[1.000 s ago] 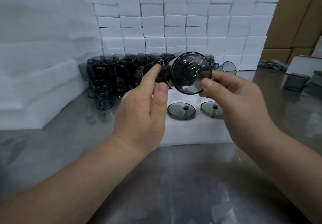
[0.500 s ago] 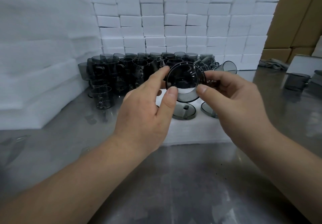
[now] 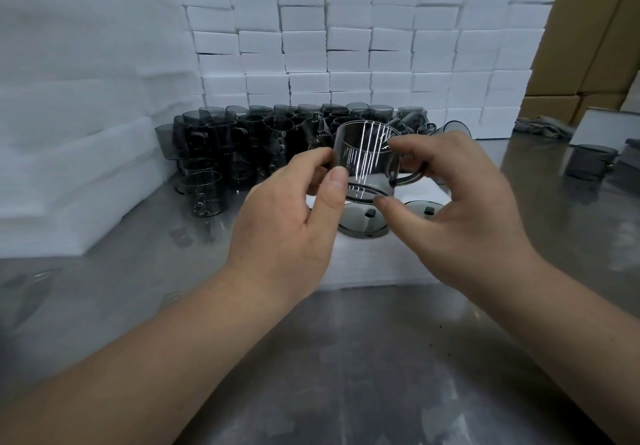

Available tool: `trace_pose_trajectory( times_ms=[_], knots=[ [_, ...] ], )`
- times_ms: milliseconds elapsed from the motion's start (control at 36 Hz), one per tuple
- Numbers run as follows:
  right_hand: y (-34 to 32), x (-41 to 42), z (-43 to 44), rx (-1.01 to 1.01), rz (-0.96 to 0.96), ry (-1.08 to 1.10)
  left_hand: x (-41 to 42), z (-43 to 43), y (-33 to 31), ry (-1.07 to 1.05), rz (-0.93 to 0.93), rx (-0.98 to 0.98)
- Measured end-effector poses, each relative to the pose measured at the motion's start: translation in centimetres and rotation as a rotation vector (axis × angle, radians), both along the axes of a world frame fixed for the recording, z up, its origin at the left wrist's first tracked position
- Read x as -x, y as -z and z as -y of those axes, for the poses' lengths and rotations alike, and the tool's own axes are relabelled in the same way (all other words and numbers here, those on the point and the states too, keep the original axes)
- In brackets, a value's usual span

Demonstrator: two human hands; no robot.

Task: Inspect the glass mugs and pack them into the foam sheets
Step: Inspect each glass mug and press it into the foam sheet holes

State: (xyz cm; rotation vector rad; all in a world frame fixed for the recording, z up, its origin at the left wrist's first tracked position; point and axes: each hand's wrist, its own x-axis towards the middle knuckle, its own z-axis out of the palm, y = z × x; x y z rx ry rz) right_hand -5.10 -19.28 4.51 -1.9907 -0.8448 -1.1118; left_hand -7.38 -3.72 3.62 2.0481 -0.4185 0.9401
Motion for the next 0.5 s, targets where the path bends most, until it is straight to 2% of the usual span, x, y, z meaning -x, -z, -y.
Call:
trace_pose_trajectory(
  times_ms=[500],
  knots=[
    [0.07, -0.17, -0.05, 0.168, 0.121, 0.045, -0.06, 0.34, -0.09, -0.043, -0.119, 0.127]
  ],
)
